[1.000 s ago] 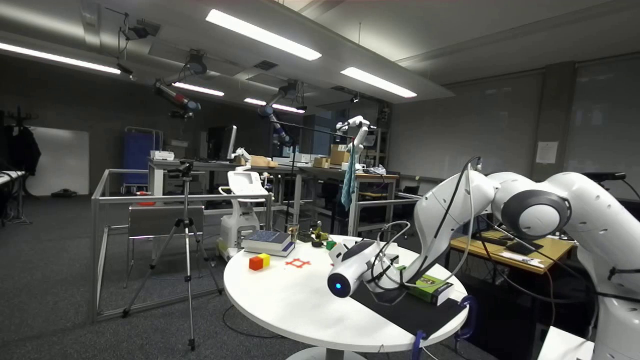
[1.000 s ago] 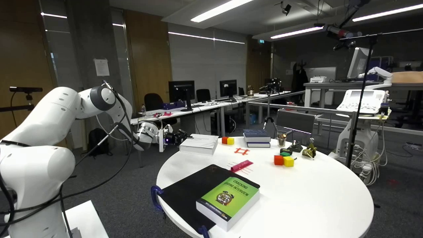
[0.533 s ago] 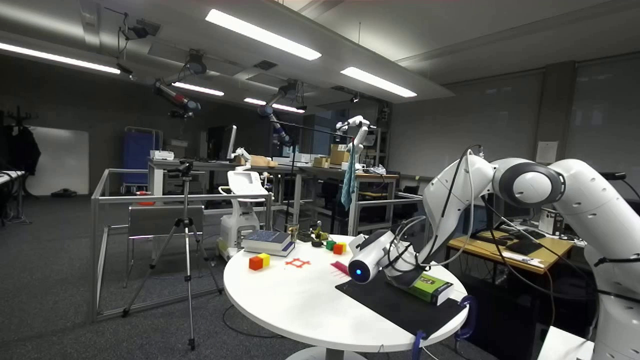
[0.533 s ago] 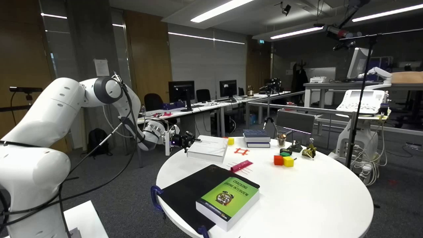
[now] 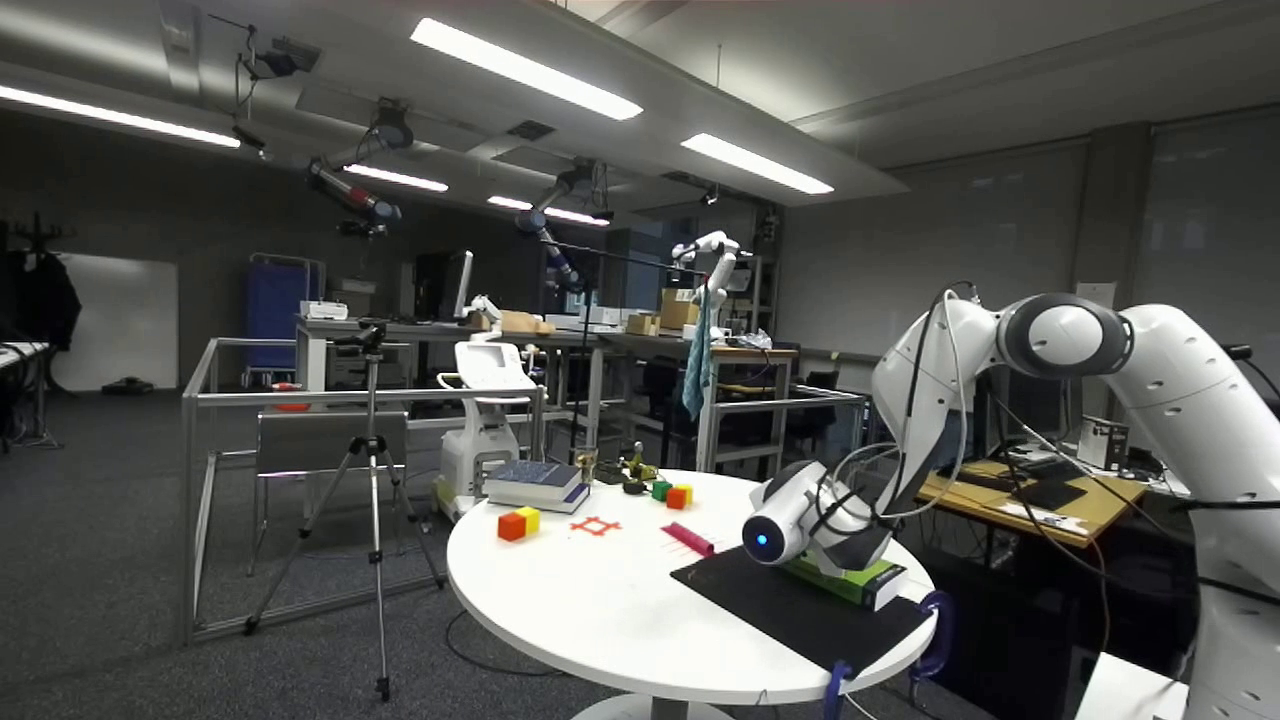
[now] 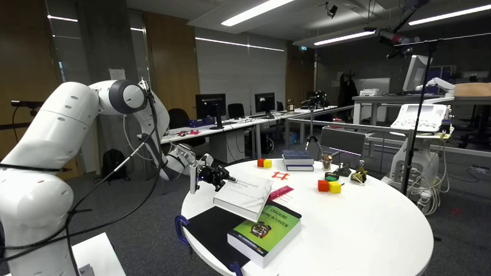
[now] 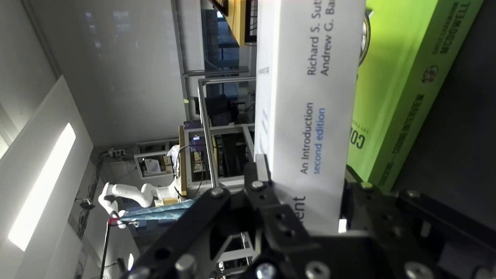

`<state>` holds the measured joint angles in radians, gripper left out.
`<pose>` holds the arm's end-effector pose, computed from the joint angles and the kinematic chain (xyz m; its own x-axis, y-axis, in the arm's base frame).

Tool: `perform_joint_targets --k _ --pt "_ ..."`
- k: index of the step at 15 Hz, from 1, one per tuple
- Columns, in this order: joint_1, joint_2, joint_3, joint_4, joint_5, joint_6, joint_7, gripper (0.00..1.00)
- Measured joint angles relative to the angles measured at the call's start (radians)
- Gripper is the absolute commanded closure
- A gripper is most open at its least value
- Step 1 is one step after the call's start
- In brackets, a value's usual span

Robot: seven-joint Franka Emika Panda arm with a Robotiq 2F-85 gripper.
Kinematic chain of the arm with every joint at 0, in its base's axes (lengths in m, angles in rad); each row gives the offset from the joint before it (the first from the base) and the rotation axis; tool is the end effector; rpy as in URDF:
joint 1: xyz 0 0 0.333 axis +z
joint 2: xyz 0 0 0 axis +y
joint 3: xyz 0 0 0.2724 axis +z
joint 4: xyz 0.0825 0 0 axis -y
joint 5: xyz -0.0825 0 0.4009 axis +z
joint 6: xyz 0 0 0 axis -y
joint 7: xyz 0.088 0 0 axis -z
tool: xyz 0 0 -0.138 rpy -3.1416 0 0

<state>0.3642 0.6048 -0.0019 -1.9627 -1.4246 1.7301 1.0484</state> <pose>0.5608 0.0831 0.1175 0.9493 0.3090 0.0583 0.0110 -0.2179 0.9759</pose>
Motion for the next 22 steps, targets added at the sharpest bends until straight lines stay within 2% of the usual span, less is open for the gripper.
perform_joint_targets --k 6,10,16,17,19,22 --pt "-0.109 -0.134 0.056 -0.121 0.0 0.037 0.039 0.84" --pt "-0.164 -0.198 0.064 -0.153 0.0 0.134 0.037 0.84" --pt "-0.242 -0.223 0.062 -0.158 0.002 0.281 0.032 0.84" --pt "-0.253 -0.224 0.061 -0.159 0.002 0.303 0.031 0.59" --pt "-0.272 -0.224 0.061 -0.16 0.003 0.349 0.028 0.59" --pt "-0.276 -0.224 0.061 -0.16 0.003 0.358 0.027 0.59"
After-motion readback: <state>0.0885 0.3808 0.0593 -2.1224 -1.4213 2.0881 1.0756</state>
